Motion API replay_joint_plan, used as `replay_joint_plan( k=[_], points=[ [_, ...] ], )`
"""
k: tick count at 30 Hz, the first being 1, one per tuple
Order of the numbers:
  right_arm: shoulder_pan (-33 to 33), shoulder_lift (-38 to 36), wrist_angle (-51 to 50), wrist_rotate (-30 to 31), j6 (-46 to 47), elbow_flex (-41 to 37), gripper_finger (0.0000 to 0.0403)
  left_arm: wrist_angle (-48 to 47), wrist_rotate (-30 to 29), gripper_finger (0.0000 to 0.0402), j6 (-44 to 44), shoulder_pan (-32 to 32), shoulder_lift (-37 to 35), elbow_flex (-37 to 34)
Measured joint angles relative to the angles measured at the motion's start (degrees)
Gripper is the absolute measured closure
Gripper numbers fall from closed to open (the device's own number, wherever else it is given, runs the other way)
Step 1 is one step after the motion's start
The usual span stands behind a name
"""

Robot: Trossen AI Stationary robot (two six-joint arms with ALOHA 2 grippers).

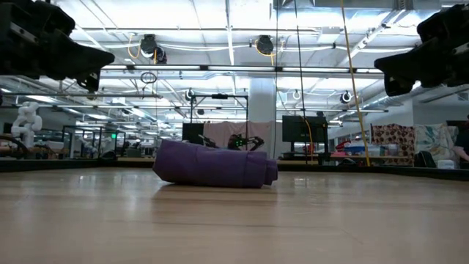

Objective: Roll towel into tight, uniform cylinder
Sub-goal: Return to Home Position

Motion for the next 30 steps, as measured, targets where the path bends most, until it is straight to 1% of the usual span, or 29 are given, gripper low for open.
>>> replay_joint_plan(
  k=[6,11,14,19,30],
  points=[
    [0.0,0.0,0.2,-0.1,0.6,0.0,0.0403,0.0,0.0,0.0401,0.1,-0.2,0.0,0.0],
    [0.0,0.0,0.1,-0.1,5.3,0.0,0.0403,0.0,0.0,0.0401,0.1,-0.2,0.0,0.0],
    [0.0,0.0,0.1,-0.1,6.4,0.0,0.0403,0.0,0.0,0.04,0.1,-0.2,0.0,0.0],
    [0.0,0.0,0.2,-0.1,6.6,0.0,0.0403,0.0,0.0,0.0388,0.1,-0.2,0.0,0.0],
    [0.0,0.0,0.3,-0.1,6.6,0.0,0.0403,0.2,0.0,0.0385,0.1,-0.2,0.0,0.0]
  ],
)
